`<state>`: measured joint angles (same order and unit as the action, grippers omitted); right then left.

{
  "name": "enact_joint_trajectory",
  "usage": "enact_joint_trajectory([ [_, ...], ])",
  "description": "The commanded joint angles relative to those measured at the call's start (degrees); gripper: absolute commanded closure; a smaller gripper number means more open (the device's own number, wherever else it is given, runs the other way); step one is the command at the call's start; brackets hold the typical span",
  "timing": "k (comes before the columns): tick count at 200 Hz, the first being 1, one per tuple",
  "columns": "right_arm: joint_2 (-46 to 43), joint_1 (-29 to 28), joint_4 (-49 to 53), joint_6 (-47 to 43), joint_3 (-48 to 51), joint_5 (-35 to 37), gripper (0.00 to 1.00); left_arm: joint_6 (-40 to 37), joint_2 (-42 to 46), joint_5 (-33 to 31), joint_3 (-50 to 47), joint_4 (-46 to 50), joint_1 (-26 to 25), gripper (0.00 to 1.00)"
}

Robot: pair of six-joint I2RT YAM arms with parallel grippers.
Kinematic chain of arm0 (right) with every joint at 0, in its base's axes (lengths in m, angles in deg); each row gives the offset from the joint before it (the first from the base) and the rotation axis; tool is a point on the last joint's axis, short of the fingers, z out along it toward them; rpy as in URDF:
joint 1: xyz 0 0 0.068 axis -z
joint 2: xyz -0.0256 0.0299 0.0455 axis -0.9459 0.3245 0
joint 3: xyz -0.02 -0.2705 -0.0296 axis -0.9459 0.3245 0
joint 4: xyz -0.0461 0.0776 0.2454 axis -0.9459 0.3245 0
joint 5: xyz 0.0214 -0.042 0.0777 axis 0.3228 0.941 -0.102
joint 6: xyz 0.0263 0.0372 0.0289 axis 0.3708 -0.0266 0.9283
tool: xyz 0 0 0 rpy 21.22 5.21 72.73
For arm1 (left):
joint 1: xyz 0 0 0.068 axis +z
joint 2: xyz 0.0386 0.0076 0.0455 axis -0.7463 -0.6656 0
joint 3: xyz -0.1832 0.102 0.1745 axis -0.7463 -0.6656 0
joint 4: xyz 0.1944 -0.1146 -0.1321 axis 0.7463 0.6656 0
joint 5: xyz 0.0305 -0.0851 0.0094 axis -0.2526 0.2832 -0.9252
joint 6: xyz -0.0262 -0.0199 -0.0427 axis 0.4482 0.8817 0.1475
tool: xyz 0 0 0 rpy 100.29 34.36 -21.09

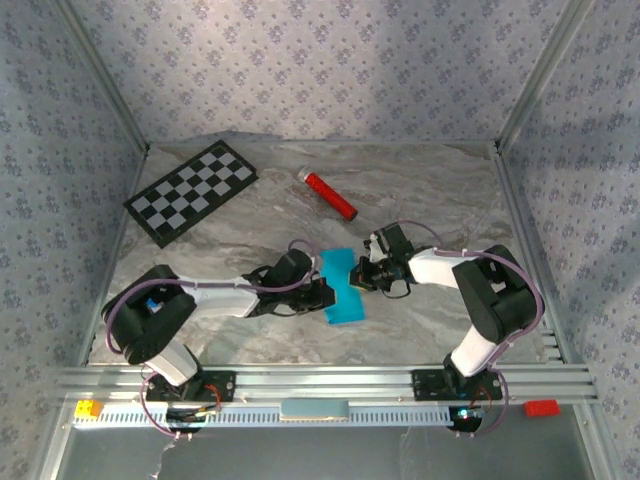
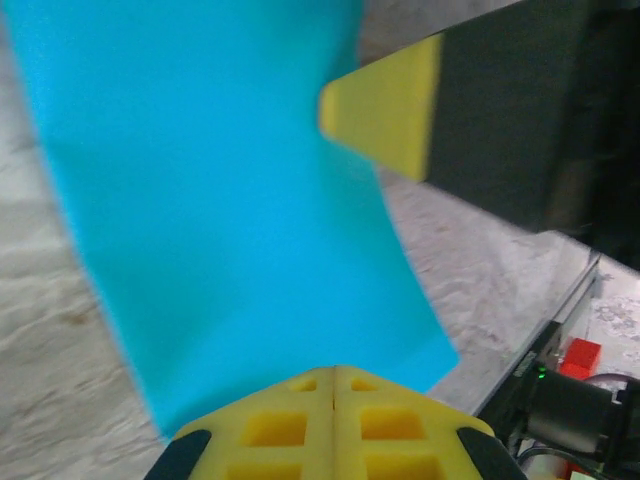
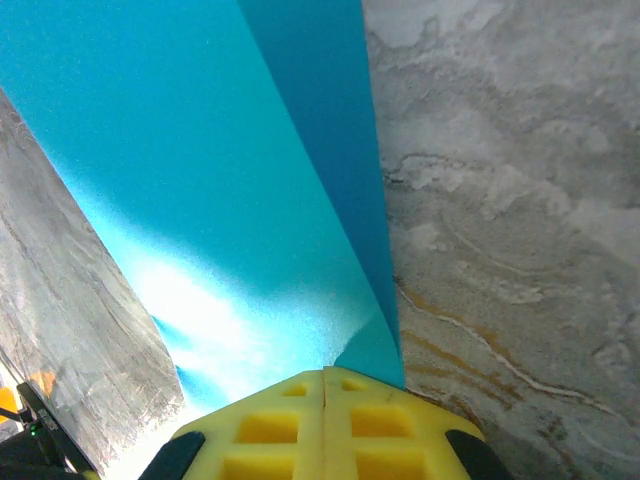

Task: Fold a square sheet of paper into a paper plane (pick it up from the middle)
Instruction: First fold the square sheet of paper in half at the center of the table.

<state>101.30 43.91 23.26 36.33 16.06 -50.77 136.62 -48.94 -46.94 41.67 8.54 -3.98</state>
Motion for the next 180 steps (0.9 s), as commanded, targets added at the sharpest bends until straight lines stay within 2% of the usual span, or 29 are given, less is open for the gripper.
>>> enact_joint_trajectory([
  [1,2.1,0.5,7.7,0.4,2.9,8.2,1.0,-1.1,-1.1,0.6,1.6,1.6,-0.3,0.97],
  [72,2.5,0.4,7.2,0.6,3.1,8.0,1.0,1.7,-5.1,1.1,-4.9,-3.7,-1.9,0.99],
  [106,2.1,0.5,7.6,0.2,3.4,8.1,1.0,1.9,-1.8,-0.1,-9.5,-2.9,-2.3,0.99],
  [136,2.0,0.5,7.4,0.3,3.4,8.1,1.0,-0.6,1.3,-1.0,-5.8,1.9,-2.6,0.98],
  [180,1.9,0.4,7.2,0.4,3.6,8.0,1.0,0.6,2.2,-1.7,-2.4,0.4,-2.7,0.96],
])
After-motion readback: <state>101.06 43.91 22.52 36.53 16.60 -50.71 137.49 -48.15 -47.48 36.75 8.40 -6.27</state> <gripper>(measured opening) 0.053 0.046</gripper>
